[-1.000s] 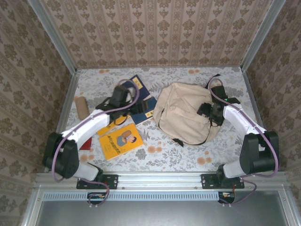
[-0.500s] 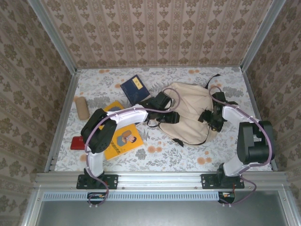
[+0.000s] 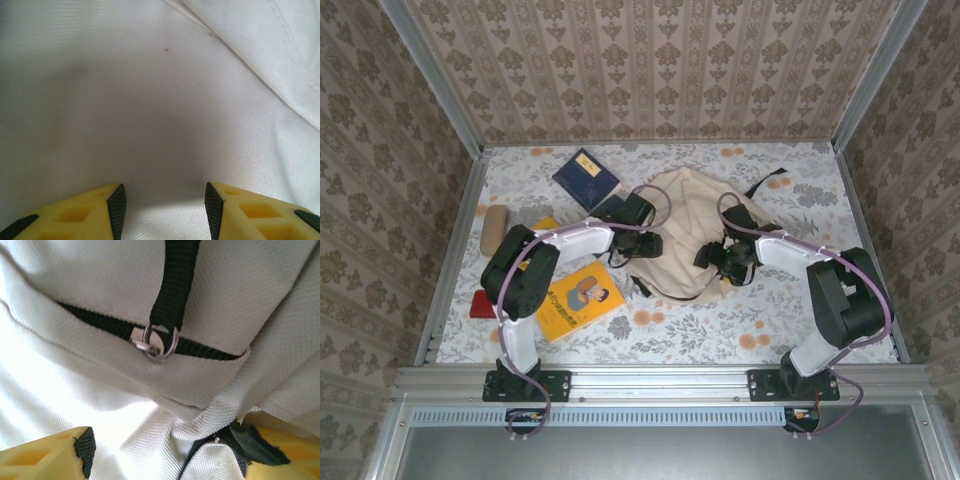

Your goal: Pack books, pencil case, and school supplies into a backpack

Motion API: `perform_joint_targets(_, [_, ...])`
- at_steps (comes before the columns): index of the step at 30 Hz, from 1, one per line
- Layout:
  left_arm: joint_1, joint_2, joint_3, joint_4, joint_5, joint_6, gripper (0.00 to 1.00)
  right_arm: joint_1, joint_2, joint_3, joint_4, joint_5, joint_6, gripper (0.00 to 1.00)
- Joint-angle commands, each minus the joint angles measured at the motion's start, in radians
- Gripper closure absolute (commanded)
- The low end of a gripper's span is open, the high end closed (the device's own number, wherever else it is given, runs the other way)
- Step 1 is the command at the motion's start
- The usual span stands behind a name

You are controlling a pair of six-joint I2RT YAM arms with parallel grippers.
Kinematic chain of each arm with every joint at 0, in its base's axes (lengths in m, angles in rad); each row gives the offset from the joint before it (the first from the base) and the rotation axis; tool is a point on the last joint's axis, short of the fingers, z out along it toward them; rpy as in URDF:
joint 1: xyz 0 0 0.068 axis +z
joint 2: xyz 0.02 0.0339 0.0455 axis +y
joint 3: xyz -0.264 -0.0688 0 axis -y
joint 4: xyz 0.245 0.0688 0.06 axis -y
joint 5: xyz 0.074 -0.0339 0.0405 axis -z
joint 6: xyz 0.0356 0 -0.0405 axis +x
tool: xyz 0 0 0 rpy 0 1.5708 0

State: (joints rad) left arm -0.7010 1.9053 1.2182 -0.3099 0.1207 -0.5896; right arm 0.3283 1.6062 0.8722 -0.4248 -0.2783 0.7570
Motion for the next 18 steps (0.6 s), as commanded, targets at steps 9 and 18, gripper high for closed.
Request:
perform_joint_targets(9, [-0.048,-0.140,0.049,-0.106,0.001,0.091,0.43,-0.100,-0.259,0.018,-0.106,0.135,0.000,0.26])
perform_joint_targets(18, [-0.277,-0.068,0.218,-0.139,-0.083,0.050,0.49,-0.312,-0.336,-0.071,-0.069,0.059,-0.012,0.30])
